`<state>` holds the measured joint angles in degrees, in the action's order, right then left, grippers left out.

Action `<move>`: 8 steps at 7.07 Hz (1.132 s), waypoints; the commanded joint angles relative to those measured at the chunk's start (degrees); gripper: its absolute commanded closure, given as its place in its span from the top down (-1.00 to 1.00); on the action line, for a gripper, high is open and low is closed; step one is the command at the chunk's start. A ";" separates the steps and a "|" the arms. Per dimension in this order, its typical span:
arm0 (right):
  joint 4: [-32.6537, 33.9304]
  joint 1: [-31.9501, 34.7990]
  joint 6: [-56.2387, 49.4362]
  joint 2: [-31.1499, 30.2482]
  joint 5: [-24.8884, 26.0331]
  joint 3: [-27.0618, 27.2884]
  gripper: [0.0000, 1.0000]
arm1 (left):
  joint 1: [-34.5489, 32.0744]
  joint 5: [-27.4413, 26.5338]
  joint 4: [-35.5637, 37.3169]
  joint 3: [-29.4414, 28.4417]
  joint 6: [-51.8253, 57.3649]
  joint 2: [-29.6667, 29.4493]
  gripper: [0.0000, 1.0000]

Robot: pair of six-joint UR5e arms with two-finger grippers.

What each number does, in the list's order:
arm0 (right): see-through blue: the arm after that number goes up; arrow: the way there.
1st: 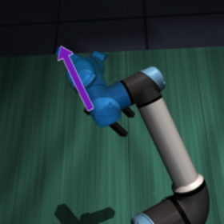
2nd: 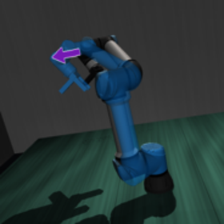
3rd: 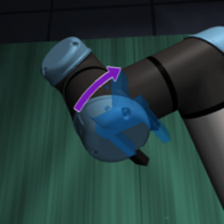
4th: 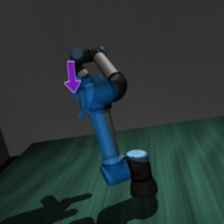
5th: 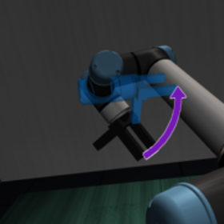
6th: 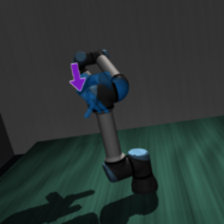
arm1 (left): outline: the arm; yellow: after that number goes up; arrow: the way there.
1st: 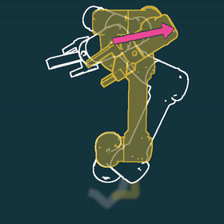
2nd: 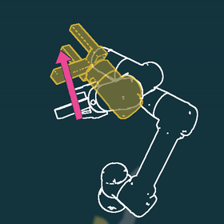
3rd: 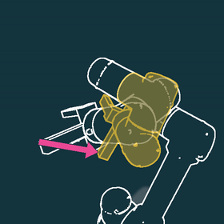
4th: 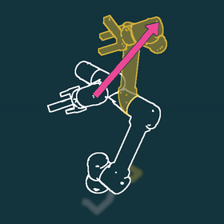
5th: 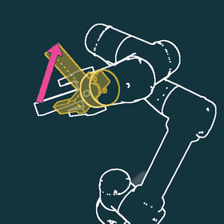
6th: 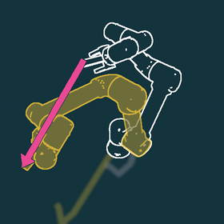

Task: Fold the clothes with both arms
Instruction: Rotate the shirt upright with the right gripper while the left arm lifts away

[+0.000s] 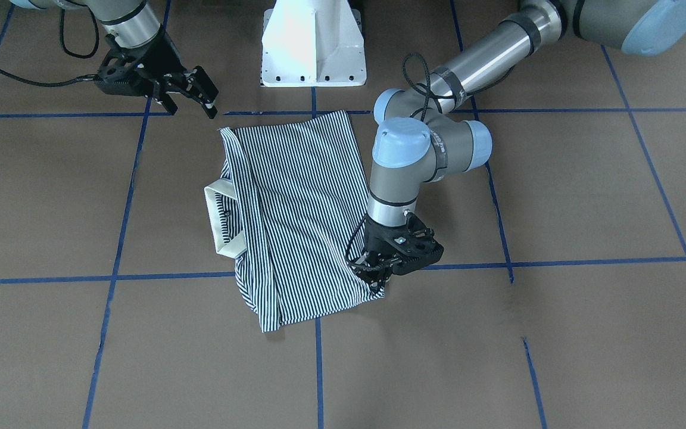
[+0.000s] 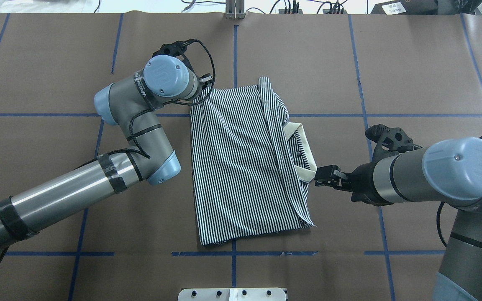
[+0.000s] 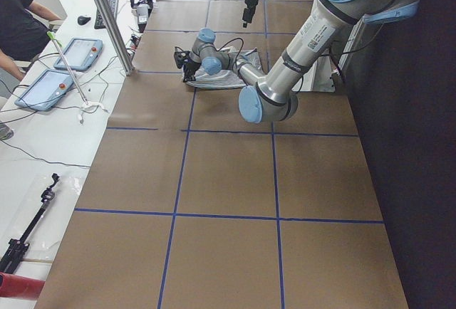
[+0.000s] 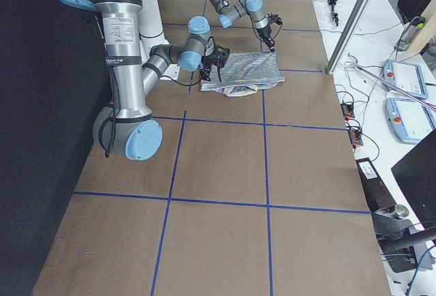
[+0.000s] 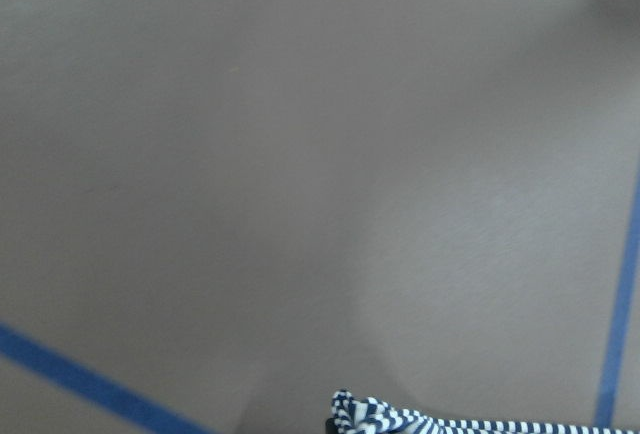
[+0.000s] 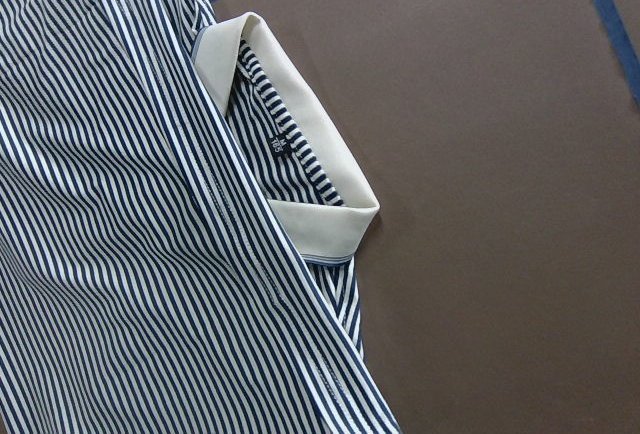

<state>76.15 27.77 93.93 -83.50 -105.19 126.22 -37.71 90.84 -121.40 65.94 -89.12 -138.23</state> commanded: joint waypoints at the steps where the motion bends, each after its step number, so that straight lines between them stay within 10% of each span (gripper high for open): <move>1: 0.05 0.00 0.38 0.96 0.16 -0.01 1.00 | -1.58 -1.46 -6.57 -5.46 3.77 -0.99 -1.00; 6: 0.05 0.00 0.47 2.02 0.16 -0.27 1.00 | -1.49 -5.14 -15.27 -15.66 5.53 -6.44 -0.78; 7: 0.05 -0.09 0.47 2.02 0.51 -0.27 1.00 | -1.49 -6.19 -15.19 -16.71 8.41 -6.44 0.98; 8: 0.14 -0.09 0.38 1.94 0.94 -0.62 1.00 | -1.84 -6.64 -15.19 -16.72 10.61 -6.35 1.00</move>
<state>76.22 27.72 94.38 -81.56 -104.69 125.87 -39.31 85.04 -136.51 49.68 -81.25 -144.59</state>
